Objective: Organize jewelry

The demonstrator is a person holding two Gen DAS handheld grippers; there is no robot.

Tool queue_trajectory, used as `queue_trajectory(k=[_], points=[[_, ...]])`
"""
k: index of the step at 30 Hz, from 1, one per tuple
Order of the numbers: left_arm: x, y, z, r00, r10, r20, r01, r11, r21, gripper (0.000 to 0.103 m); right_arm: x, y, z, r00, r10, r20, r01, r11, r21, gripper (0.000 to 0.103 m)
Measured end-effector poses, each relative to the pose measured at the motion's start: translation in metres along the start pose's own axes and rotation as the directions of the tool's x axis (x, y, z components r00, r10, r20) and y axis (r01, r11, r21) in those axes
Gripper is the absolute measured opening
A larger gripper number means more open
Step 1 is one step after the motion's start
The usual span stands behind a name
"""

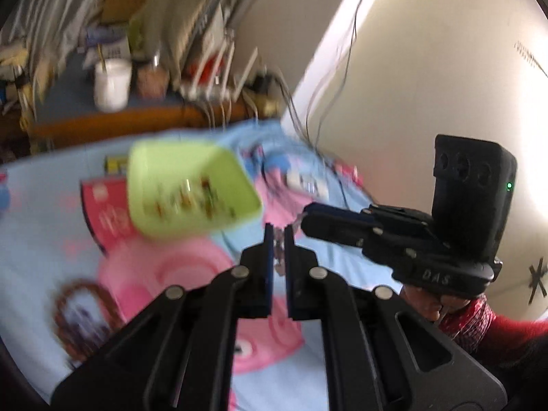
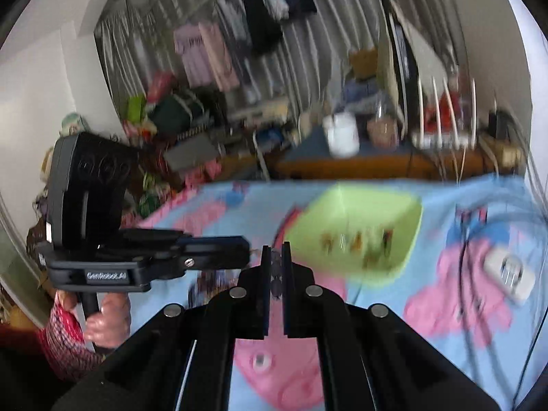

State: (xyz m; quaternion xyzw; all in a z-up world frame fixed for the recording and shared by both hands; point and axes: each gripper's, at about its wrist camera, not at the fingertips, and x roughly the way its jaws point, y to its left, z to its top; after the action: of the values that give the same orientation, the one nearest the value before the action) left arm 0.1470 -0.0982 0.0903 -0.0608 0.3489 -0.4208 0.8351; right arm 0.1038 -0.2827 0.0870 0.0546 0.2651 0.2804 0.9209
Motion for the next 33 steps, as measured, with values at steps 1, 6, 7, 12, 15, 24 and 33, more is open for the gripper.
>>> queue_trajectory(k=[1, 6, 7, 12, 15, 24, 33], points=[[-0.004, 0.001, 0.011, 1.000, 0.003, 0.019, -0.003, 1.000, 0.001, 0.005, -0.001, -0.002, 0.009, 1.000, -0.002, 0.013, 0.002, 1.000, 0.001, 0.000], [-0.008, 0.009, 0.070, 0.995, 0.047, 0.086, -0.047, 0.999, 0.006, 0.005, 0.003, -0.017, 0.066, 0.997, -0.031, 0.066, 0.030, 1.000, 0.009, 0.000], [-0.006, 0.011, 0.079, 0.995, 0.051, 0.088, -0.052, 0.999, 0.001, 0.005, 0.007, -0.022, 0.077, 0.996, -0.048, 0.072, 0.048, 0.999, 0.009, 0.000], [0.014, 0.027, 0.104, 0.994, 0.080, 0.071, -0.079, 0.997, -0.016, 0.005, 0.028, -0.041, 0.093, 0.994, -0.092, 0.056, 0.092, 0.996, 0.011, 0.000], [0.033, 0.036, 0.105, 0.996, 0.086, 0.037, -0.084, 0.996, -0.029, 0.005, 0.044, -0.051, 0.089, 0.994, -0.103, 0.030, 0.103, 0.995, 0.019, 0.000], [0.100, 0.073, 0.060, 0.954, 0.263, -0.145, -0.270, 0.962, -0.034, 0.044, 0.098, -0.097, 0.024, 0.989, -0.051, -0.138, 0.078, 0.976, 0.201, 0.000], [-0.024, 0.097, -0.018, 0.963, 0.265, 0.047, -0.255, 0.954, -0.160, 0.044, 0.076, -0.037, -0.072, 0.992, 0.087, -0.087, -0.065, 0.971, 0.228, 0.016]])
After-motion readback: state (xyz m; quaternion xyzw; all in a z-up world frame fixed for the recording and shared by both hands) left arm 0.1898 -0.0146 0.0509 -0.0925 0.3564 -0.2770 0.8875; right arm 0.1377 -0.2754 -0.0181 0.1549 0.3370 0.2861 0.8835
